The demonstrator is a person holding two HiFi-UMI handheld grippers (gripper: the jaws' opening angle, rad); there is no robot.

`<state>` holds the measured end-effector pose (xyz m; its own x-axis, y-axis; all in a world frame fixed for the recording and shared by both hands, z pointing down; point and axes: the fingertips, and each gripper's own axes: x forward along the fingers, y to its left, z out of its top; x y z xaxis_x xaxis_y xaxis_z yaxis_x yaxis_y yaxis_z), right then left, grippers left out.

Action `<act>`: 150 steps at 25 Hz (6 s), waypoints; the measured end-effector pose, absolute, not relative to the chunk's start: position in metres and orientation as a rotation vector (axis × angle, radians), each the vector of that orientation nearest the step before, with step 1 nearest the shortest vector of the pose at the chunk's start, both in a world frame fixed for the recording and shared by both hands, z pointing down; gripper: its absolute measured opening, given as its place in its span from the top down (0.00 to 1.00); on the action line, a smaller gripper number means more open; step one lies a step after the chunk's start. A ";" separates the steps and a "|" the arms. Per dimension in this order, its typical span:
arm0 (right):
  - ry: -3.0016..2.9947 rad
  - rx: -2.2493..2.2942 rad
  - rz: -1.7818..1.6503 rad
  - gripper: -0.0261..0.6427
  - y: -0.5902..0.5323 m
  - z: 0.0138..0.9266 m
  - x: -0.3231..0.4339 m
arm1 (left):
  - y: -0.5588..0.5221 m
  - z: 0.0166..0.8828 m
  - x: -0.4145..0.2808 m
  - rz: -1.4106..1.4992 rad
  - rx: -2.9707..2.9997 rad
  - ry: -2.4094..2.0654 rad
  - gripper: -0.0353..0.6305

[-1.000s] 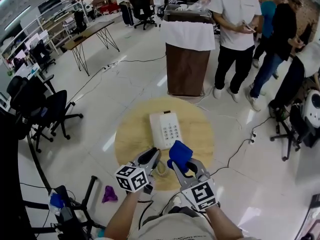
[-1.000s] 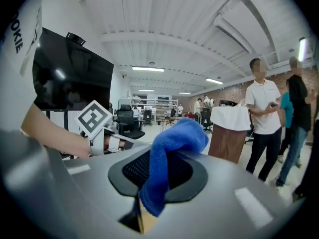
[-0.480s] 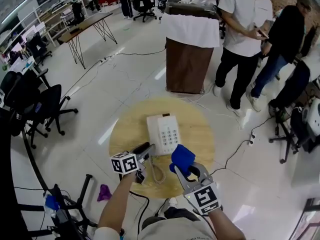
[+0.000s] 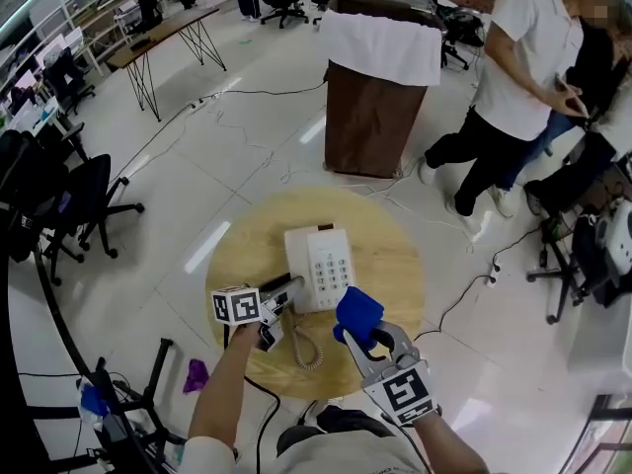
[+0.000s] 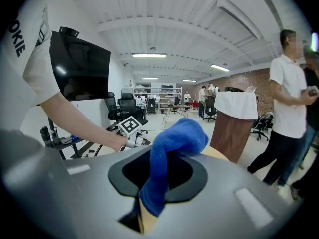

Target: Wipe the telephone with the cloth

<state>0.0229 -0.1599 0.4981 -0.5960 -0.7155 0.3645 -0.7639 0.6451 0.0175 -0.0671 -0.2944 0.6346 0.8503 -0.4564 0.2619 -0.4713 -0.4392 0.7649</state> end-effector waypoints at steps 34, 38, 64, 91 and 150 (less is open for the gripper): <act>-2.599 1.180 0.166 0.87 -0.167 0.480 0.009 | -0.272 0.569 -0.050 -0.129 2.047 -0.503 0.82; -2.615 1.186 0.138 0.86 -0.163 0.470 0.003 | -0.260 0.540 -0.048 -0.188 2.078 -0.500 0.82; -2.727 1.241 0.065 0.86 -0.139 0.427 -0.012 | -0.197 0.449 -0.039 -0.353 2.196 -0.501 0.82; -2.746 1.234 -0.156 0.86 -0.159 0.367 -0.011 | -0.145 0.437 -0.024 -0.278 2.324 -0.478 0.82; -2.785 0.857 -0.287 0.86 -0.164 0.354 -0.090 | -0.123 0.455 -0.021 -0.086 2.427 -0.563 0.82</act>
